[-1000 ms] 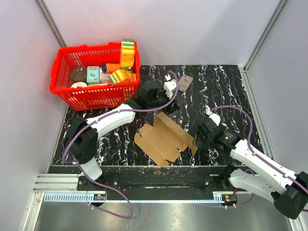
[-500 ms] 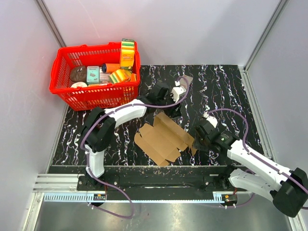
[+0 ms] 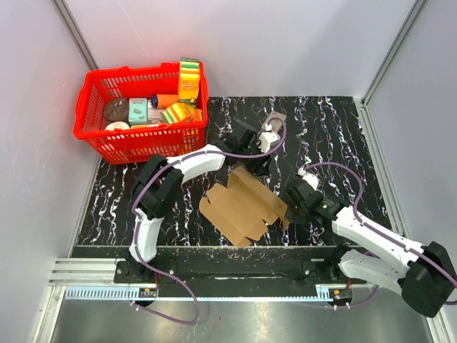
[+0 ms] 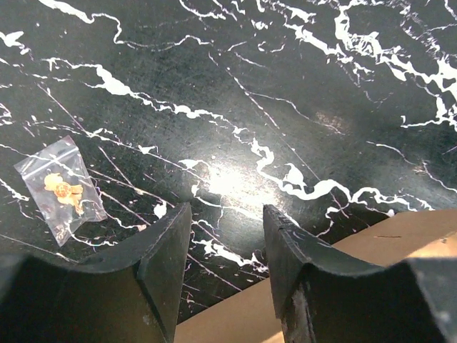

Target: Fold the paper box

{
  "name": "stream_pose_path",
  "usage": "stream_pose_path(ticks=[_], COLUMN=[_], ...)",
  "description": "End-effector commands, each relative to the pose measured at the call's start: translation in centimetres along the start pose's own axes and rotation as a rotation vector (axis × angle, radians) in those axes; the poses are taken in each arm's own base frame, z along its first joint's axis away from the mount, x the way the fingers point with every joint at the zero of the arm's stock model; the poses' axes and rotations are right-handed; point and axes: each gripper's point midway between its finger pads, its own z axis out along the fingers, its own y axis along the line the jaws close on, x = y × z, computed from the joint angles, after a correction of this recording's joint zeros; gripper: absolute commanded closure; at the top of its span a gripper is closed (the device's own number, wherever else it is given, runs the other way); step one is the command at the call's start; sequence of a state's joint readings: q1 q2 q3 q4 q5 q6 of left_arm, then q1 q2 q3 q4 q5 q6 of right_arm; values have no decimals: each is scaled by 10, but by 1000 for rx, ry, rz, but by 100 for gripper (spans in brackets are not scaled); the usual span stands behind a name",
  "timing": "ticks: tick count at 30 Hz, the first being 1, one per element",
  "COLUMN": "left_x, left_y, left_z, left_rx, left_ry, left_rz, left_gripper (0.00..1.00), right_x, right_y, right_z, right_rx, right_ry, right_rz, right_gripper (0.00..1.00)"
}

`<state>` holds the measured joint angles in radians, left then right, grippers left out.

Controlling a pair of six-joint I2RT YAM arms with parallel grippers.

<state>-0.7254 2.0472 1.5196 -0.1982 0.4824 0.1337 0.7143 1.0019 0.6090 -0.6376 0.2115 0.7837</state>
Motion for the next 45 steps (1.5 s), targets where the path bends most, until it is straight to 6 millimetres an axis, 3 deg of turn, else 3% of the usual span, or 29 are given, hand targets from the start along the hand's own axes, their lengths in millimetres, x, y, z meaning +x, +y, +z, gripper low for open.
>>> stream_pose_path(ticks=[1, 6, 17, 28, 31, 38, 45], left_x=[-7, 4, 18, 30, 33, 37, 49], left_y=[6, 12, 9, 15, 20, 34, 60], left_z=[7, 15, 3, -23, -29, -48, -64], left_rx=[-10, -20, -35, -109, -138, -216, -322], left_ry=[3, 30, 66, 92, 101, 94, 92], left_rz=[23, 9, -5, -23, -34, -81, -155], left_gripper=[51, 51, 55, 55, 55, 55, 55], right_x=[-9, -13, -28, -74, -90, -116, -127], right_y=[9, 6, 3, 5, 21, 38, 54], right_z=[2, 1, 1, 6, 7, 10, 30], right_rx=[-36, -32, 12, 87, 39, 53, 62], right_ry=[-39, -66, -123, -291, -346, -404, -395], right_rz=[2, -5, -18, -152, -198, -291, -404], right_gripper=[87, 100, 100, 100, 100, 100, 99])
